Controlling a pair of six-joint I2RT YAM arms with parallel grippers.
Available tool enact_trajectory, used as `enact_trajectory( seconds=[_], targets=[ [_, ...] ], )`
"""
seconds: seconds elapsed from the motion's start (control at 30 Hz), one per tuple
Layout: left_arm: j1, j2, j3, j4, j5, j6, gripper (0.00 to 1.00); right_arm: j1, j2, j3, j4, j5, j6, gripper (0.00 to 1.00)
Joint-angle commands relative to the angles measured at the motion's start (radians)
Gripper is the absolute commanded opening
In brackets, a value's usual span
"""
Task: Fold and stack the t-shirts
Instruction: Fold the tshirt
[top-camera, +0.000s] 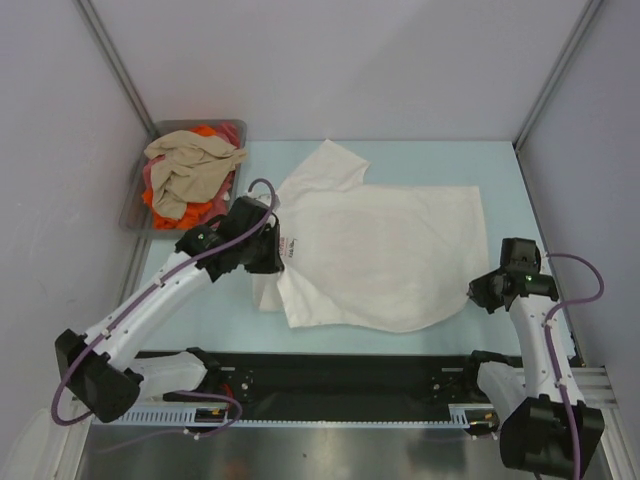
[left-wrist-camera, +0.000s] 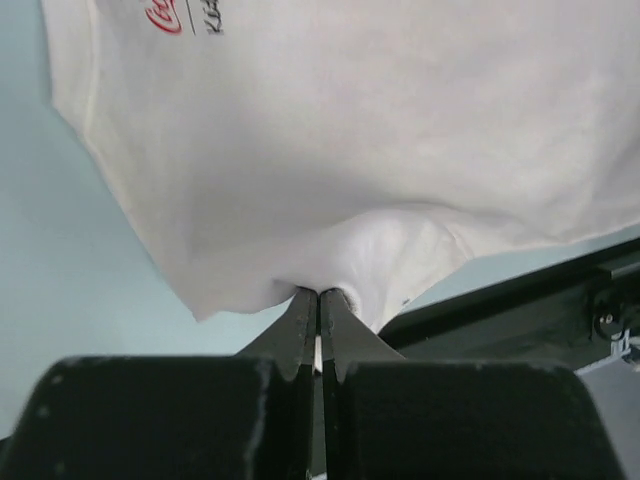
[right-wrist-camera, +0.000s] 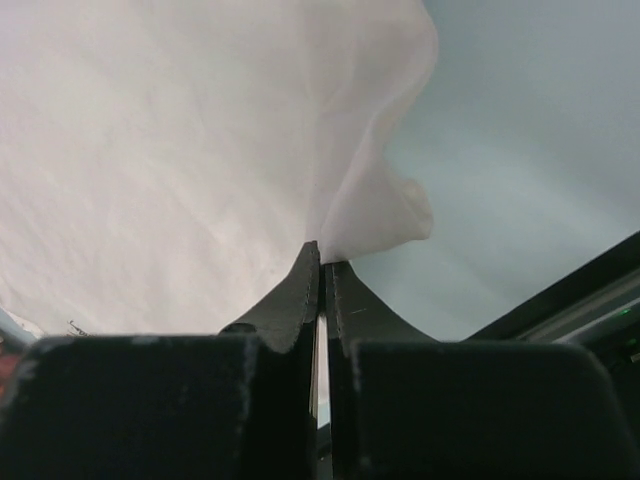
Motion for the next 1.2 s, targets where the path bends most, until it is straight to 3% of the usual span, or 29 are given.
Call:
enact_trajectory(
  seconds=[0.0, 0.27, 1.0, 1.07, 1.1, 1.17],
  targets=[
    [0.090, 0.070, 0.104, 0.061, 0.044, 0.122, 0.00, 0.004, 0.078, 0.072, 0.118, 0.005, -0.018, 0.00],
    [0.219, 0.263, 0.268, 0.090, 0.064, 0.179, 0.00, 0.000, 0.282, 0.187, 0.203, 0.041, -0.056, 0.00],
    [0.323, 0.807, 0.707, 0.020, -0.033, 0.260, 0.00, -0.023, 0.704, 0.392, 0.339, 0.023, -0.093, 0.00],
    [0.338, 0.852, 0.770, 0.009, -0.013, 0.257, 0.09, -0.028, 0.768, 0.429, 0.338, -0.021, -0.110, 0.00],
    [0.346, 0.913, 0.801, -0.009, 0.033, 0.257, 0.25, -0.029, 0.794, 0.484, 0.326, -0.028, -0.117, 0.13],
    [0.375, 0.981, 0.952, -0.080, 0.064, 0.245, 0.31, -0.048, 0.893, 0.557, 0.249, -0.078, -0.133, 0.40]
  ],
)
